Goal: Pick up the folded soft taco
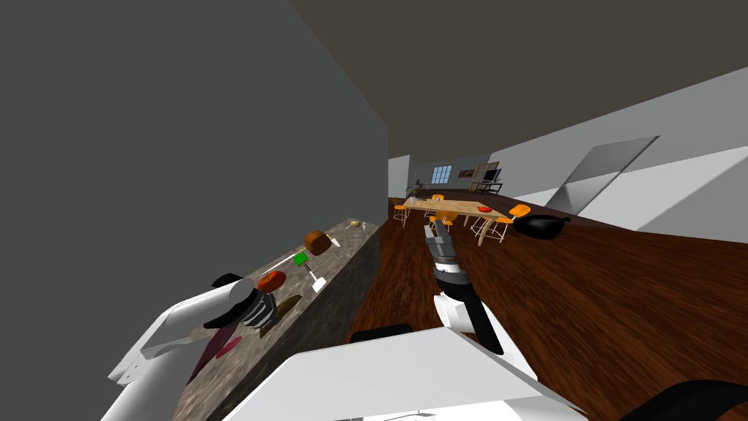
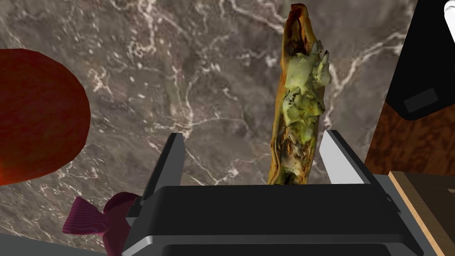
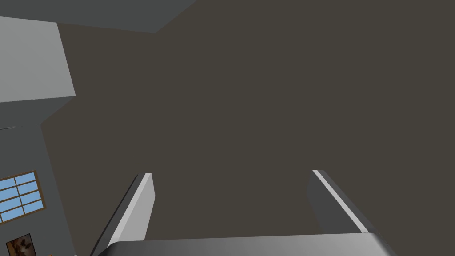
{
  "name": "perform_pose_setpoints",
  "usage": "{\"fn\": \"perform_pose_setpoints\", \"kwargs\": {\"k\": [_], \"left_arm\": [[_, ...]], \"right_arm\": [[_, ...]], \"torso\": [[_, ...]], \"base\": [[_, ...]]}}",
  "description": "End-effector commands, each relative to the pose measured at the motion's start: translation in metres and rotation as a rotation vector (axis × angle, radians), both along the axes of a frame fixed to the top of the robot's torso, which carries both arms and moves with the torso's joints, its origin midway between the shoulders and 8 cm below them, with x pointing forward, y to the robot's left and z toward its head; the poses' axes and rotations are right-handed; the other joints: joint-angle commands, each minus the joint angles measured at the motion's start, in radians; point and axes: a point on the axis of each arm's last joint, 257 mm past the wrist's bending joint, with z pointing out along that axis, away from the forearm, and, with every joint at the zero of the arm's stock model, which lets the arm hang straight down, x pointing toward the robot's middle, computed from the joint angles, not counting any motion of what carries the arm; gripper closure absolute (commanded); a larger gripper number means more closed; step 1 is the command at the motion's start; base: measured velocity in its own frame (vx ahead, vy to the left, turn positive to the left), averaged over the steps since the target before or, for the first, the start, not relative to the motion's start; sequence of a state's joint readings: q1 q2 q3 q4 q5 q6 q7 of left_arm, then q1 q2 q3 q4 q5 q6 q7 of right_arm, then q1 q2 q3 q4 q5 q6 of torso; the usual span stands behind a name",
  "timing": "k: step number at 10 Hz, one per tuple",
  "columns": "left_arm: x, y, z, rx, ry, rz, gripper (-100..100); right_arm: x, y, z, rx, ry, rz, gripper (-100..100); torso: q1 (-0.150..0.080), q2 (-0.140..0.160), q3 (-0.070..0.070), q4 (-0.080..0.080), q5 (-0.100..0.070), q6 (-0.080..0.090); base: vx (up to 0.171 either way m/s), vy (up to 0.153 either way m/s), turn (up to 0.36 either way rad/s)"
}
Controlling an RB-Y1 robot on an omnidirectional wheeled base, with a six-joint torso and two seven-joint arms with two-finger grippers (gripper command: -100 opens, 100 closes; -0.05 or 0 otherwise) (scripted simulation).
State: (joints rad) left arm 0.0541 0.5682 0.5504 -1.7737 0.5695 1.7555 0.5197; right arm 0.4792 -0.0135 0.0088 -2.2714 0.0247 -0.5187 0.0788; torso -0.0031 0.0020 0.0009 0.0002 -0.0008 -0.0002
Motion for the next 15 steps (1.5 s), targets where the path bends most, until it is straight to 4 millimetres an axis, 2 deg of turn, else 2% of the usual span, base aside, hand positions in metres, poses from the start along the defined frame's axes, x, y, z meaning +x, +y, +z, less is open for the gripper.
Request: {"fn": "perform_pose_setpoints", "kwargs": {"k": [1, 2, 4, 5, 6, 7, 9, 10, 11, 12, 14, 15], "left_arm": [[-0.005, 0.007, -0.005, -0.008, 0.013, 0.008, -100], [0.002, 0.025, 0.003, 0.011, -0.015, 0.006, -100], [-0.006, 0.026, -0.007, -0.01, 0.012, 0.018, -100], [-0.001, 0.042, 0.0, 0.007, -0.013, 0.012, -100], [-0.008, 0.043, -0.009, -0.013, 0.01, 0.027, -100], [-0.001, 0.059, 0.001, 0.008, -0.024, 0.022, -100], [-0.01, 0.058, -0.011, -0.018, 0.007, 0.035, -100], [-0.006, 0.074, -0.005, -0.006, -0.018, 0.031, -100], [-0.013, 0.073, -0.014, -0.026, 0.002, 0.043, -100], [-0.008, 0.088, -0.005, -0.009, -0.029, 0.038, -100], [-0.016, 0.086, -0.017, -0.035, -0.004, 0.05, -100], [-0.014, 0.086, -0.015, -0.029, -0.009, 0.046, -100]], "right_arm": [[0.0, 0.0, 0.0, 0.0, 0.0, 0.0, 0], [0.0, 0.0, 0.0, 0.0, 0.0, 0.0, 0], [0.0, 0.0, 0.0, 0.0, 0.0, 0.0, 0], [0.0, 0.0, 0.0, 0.0, 0.0, 0.0, 0], [0.0, 0.0, 0.0, 0.0, 0.0, 0.0, 0], [0.0, 0.0, 0.0, 0.0, 0.0, 0.0, 0], [0.0, 0.0, 0.0, 0.0, 0.0, 0.0, 0], [0.0, 0.0, 0.0, 0.0, 0.0, 0.0, 0], [0.0, 0.0, 0.0, 0.0, 0.0, 0.0, 0], [0.0, 0.0, 0.0, 0.0, 0.0, 0.0, 0], [0.0, 0.0, 0.0, 0.0, 0.0, 0.0, 0], [0.0, 0.0, 0.0, 0.0, 0.0, 0.0, 0]], "torso": [[0.0, 0.0, 0.0, 0.0, 0.0, 0.0], [0.0, 0.0, 0.0, 0.0, 0.0, 0.0], [-0.001, 0.0, 0.0, 0.0, 0.0, 0.0], [0.001, 0.0, 0.0, 0.0, 0.0, 0.0], [0.0, -0.001, -0.001, 0.0, 0.0, 0.0], [0.0, 0.0, 0.0, 0.0, 0.0, -0.001], [-0.002, 0.0, 0.0, 0.0, 0.0, 0.0], [0.001, 0.0, 0.0, 0.0, 0.0, 0.0], [0.0, 0.0, 0.0, 0.0, 0.0, 0.0], [0.0, 0.0, 0.0, 0.0, 0.0, 0.0], [-0.001, 0.0, 0.0, 0.0, 0.0, 0.0], [0.001, 0.0, 0.0, 0.0, 0.0, -0.001]], "base": [[-0.018, -0.063, -0.035], [-0.014, -0.085, -0.067], [-0.01, -0.048, -0.007], [0.004, -0.063, -0.076], [-0.011, -0.061, -0.04], [-0.021, -0.09, -0.059], [-0.02, -0.055, -0.008], [-0.011, -0.049, -0.064], [-0.013, -0.059, -0.041], [-0.021, -0.087, -0.064], [-0.007, -0.054, -0.012], [-0.001, -0.011, 0.004]]}}
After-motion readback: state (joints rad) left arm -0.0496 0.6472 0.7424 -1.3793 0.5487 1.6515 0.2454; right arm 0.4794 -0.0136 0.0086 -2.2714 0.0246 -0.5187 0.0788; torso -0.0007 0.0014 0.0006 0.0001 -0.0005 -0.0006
